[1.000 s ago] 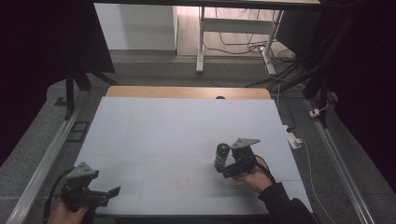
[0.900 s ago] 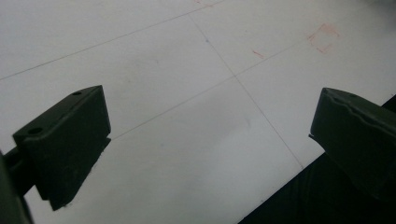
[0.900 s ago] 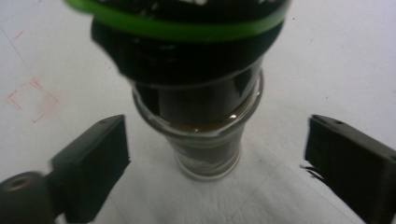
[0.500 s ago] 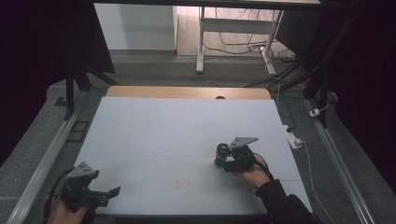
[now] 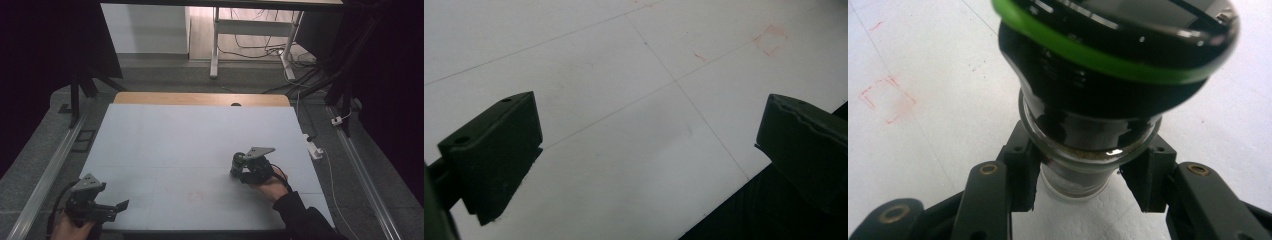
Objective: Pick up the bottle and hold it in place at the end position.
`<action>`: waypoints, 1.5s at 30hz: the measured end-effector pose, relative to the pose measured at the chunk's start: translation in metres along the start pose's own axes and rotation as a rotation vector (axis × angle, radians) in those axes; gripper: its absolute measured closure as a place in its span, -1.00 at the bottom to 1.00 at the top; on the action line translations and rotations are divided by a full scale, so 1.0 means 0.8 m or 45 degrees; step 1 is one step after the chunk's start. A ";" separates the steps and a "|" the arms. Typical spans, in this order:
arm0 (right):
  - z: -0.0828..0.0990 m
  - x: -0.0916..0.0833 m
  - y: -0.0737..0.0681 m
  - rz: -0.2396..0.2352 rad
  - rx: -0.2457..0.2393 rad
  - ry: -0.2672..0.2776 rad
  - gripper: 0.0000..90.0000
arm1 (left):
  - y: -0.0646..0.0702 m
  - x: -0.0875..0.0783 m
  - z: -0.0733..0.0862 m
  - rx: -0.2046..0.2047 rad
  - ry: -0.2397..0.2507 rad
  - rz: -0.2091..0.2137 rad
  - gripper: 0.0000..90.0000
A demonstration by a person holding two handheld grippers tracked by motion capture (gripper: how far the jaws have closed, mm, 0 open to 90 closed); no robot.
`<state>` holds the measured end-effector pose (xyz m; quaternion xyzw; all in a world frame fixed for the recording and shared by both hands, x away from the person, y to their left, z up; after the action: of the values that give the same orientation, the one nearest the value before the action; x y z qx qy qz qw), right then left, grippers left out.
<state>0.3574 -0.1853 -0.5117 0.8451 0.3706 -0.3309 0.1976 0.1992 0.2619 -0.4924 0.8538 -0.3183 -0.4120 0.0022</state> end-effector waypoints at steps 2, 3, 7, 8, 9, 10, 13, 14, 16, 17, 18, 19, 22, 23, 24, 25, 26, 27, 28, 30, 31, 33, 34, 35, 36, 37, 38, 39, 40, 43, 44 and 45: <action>-0.002 -0.002 0.000 0.003 0.001 0.010 0.18 | 0.000 0.000 0.000 0.000 0.000 0.001 -1.00; -0.003 -0.003 0.001 0.005 -0.002 0.013 0.18 | 0.000 0.000 0.000 -0.001 0.000 0.001 -1.00; -0.007 -0.006 0.000 0.019 -0.021 0.016 0.18 | 0.000 0.000 0.000 0.000 0.000 0.001 -1.00; -0.008 -0.006 -0.001 0.021 -0.025 0.012 0.18 | 0.000 0.000 0.000 0.000 0.000 0.001 -1.00; -0.010 -0.006 -0.001 0.019 -0.031 0.014 0.18 | 0.000 0.000 0.000 0.000 -0.001 0.001 -1.00; -0.011 -0.007 -0.001 0.020 -0.033 0.014 0.18 | 0.000 0.000 0.000 0.001 -0.001 0.001 -1.00; -0.016 -0.009 -0.001 0.017 -0.015 0.021 0.18 | 0.000 0.000 0.000 -0.001 -0.001 0.001 -1.00; -0.017 -0.009 -0.001 0.017 -0.009 0.024 0.18 | 0.000 0.000 0.000 -0.001 -0.001 0.001 -1.00; -0.020 -0.010 0.000 0.014 0.002 0.028 0.18 | 0.000 0.000 0.000 -0.001 -0.002 0.001 -1.00; -0.022 -0.010 0.000 0.012 0.006 0.034 0.18 | 0.000 0.000 0.000 -0.001 -0.002 0.001 -1.00; -0.024 -0.010 0.000 0.009 0.015 0.035 0.18 | 0.000 0.000 0.000 0.000 -0.003 0.001 -1.00; -0.025 -0.010 0.001 0.007 0.016 0.034 0.18 | 0.000 0.000 0.000 -0.001 -0.002 0.000 -1.00; -0.029 -0.010 0.000 0.006 0.014 0.040 0.18 | 0.000 0.000 0.000 -0.002 -0.002 0.001 -1.00; -0.030 -0.009 0.000 0.007 0.012 0.039 0.18 | 0.000 0.000 0.000 -0.001 -0.002 0.001 -1.00; -0.032 -0.009 0.000 0.006 0.011 0.041 0.18 | 0.000 0.000 0.000 -0.001 -0.002 0.001 -1.00; -0.033 -0.008 -0.001 0.006 0.011 0.043 0.18 | 0.000 0.000 0.000 -0.001 -0.002 0.001 -1.00; -0.035 -0.008 -0.001 0.004 0.008 0.045 0.18 | 0.000 0.000 0.000 -0.001 -0.002 0.001 -1.00; -0.037 -0.008 -0.001 0.008 0.001 0.047 0.18 | 0.000 0.000 0.000 -0.002 -0.002 0.001 -1.00; -0.038 -0.007 -0.001 0.006 -0.002 0.052 0.18 | 0.000 0.000 0.000 -0.002 -0.003 0.001 -1.00; -0.042 -0.005 -0.002 -0.003 0.000 0.057 0.18 | 0.000 0.000 0.000 -0.001 -0.003 0.001 -1.00; -0.044 -0.004 -0.003 -0.005 -0.007 0.058 0.18 | 0.000 0.000 0.000 -0.001 -0.003 0.001 -1.00; -0.048 -0.002 -0.005 -0.005 -0.009 0.059 0.18 | 0.000 0.000 0.000 -0.003 -0.003 0.002 -1.00; -0.050 0.000 -0.005 -0.006 -0.010 0.062 0.18 | 0.000 0.000 0.000 -0.003 -0.004 0.002 -1.00; -0.051 0.001 -0.005 -0.005 -0.006 0.063 0.18 | 0.000 0.000 0.000 -0.003 -0.004 0.002 -1.00; -0.053 0.003 -0.006 -0.003 -0.005 0.064 0.18 | 0.000 0.000 0.000 -0.003 -0.004 0.003 -1.00; -0.055 0.005 -0.006 -0.001 -0.002 0.067 0.18 | 0.000 0.000 0.000 -0.002 -0.004 0.003 -1.00; -0.057 0.006 -0.006 0.002 0.001 0.068 0.18 | -0.001 0.000 0.000 -0.003 -0.004 0.002 -1.00; -0.059 0.008 -0.006 0.004 0.008 0.069 0.18 | -0.001 0.000 0.000 -0.004 -0.004 0.003 -1.00; -0.061 0.010 -0.006 0.004 0.015 0.072 0.18 | -0.001 0.000 0.000 -0.004 -0.004 0.003 -1.00; -0.066 0.014 -0.006 0.007 0.024 0.072 0.18 | -0.001 0.000 0.000 -0.004 -0.004 0.004 -1.00; -0.067 0.015 -0.005 0.011 0.019 0.071 0.18 | -0.001 0.000 0.000 -0.004 -0.005 0.004 -1.00; -0.069 0.017 -0.005 0.017 0.015 0.072 0.18 | -0.001 0.000 0.000 -0.004 -0.005 0.004 -1.00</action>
<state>0.3839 -0.1439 -0.4828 0.8577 0.3683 -0.3078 0.1844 0.1997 0.2621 -0.4928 0.8526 -0.3189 -0.4140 0.0035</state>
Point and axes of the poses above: each handheld gripper's, and its own axes: x roughly forward along the jaws, z roughly out of its underside, y roughly to its right, the point moved 2 cm from there along x, roughly forward along the jaws, and after that the axes turned 7 degrees about z, right-handed, at the moved point
